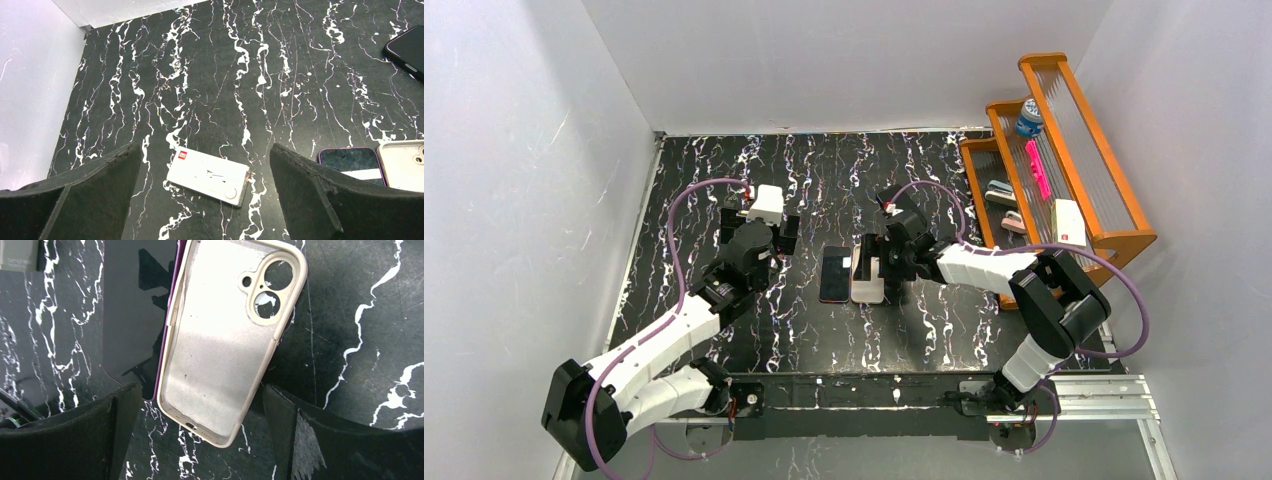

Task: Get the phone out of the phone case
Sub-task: Place the phone case at the center of the board, then pick up the phone at the center of the board.

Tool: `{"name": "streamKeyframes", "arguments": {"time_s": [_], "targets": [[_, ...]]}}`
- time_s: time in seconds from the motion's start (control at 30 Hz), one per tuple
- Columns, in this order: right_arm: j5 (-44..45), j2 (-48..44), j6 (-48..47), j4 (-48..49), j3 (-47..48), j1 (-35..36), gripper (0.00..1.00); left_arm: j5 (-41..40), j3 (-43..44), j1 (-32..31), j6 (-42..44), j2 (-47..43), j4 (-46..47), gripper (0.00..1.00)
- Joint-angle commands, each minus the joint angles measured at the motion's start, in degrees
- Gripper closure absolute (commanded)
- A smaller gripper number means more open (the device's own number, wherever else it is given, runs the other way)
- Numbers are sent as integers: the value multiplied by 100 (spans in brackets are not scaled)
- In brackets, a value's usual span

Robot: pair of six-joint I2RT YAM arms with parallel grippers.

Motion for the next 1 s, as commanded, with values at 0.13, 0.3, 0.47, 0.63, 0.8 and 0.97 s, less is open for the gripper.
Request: {"name": "streamKeyframes", "arguments": {"time_s": [0.13, 0.3, 0.47, 0.63, 0.8, 0.97], "targets": [[473, -44, -1101, -1134, 841, 11, 1, -205, 128, 110, -140, -167, 61, 2], [1384, 127, -1918, -1591, 1484, -276, 1, -268, 120, 182, -194, -219, 66, 2], [1584, 548, -2720, -1437, 1964, -924, 1, -188, 128, 259, -256, -249, 74, 2], [1359, 1315, -3191, -1118, 2533, -1380, 1, 6, 126, 325, -343, -314, 83, 2], [1262, 2097, -3600, -1099, 3314, -1544, 1, 101, 126, 374, -348, -351, 75, 2], [643, 2533, -3840, -1040, 3753, -1695, 1, 199, 153, 403, -348, -325, 42, 3]]}}
